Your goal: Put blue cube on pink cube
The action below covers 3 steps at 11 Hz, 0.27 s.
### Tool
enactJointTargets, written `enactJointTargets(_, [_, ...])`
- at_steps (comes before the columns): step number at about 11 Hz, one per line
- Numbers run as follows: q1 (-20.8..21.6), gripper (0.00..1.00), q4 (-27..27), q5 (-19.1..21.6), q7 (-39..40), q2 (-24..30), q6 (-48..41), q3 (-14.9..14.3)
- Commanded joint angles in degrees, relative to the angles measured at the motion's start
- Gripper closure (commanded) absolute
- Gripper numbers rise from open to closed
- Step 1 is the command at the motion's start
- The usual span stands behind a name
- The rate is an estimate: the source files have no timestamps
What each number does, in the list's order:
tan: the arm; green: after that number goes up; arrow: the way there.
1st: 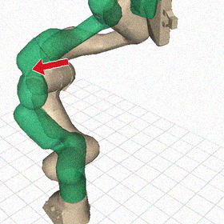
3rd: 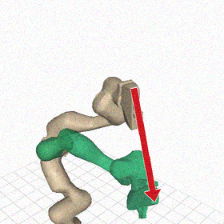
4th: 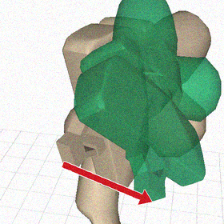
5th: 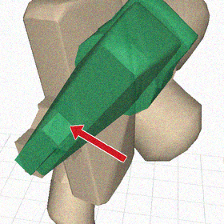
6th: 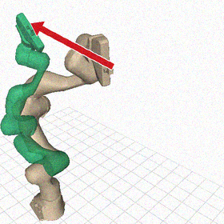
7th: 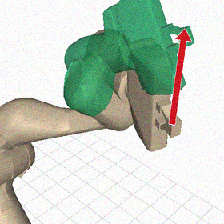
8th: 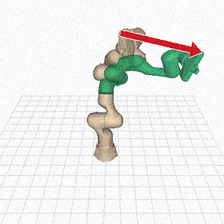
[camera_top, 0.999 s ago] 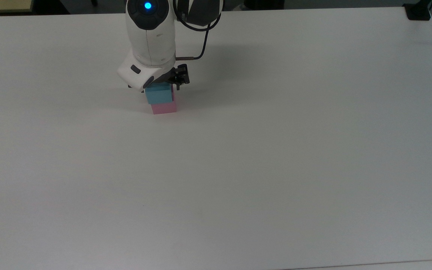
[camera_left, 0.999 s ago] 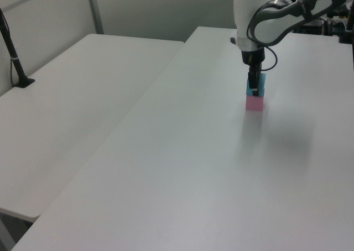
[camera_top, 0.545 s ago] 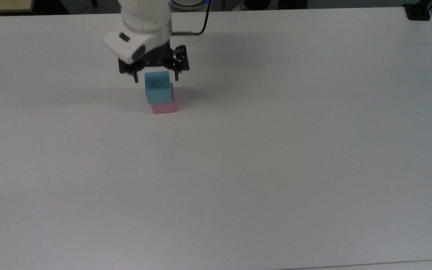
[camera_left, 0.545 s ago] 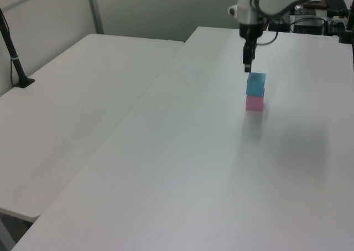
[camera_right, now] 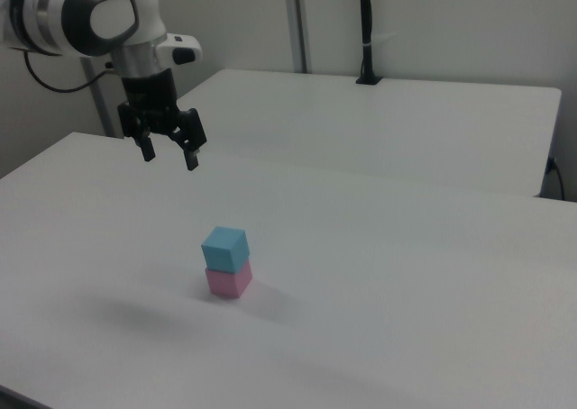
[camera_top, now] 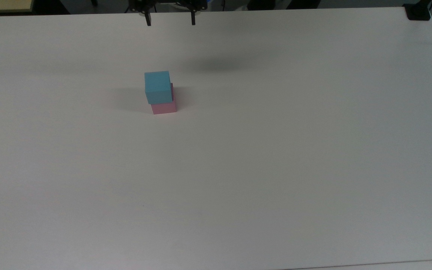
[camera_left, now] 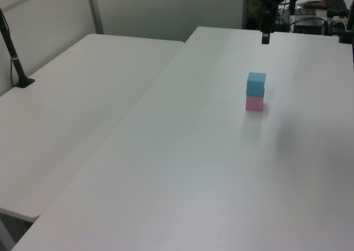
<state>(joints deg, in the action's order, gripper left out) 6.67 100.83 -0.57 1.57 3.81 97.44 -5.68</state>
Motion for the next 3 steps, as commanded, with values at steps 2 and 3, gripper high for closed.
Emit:
enactJointTargets(2, [-5.88, 0.0, -2.2, 0.48, -0.69, 0.59, -1.2, 2.69])
enactJointTargets(3, [-5.97, 0.0, -2.21, 0.57, -0.77, 0.59, -1.29, 2.61])
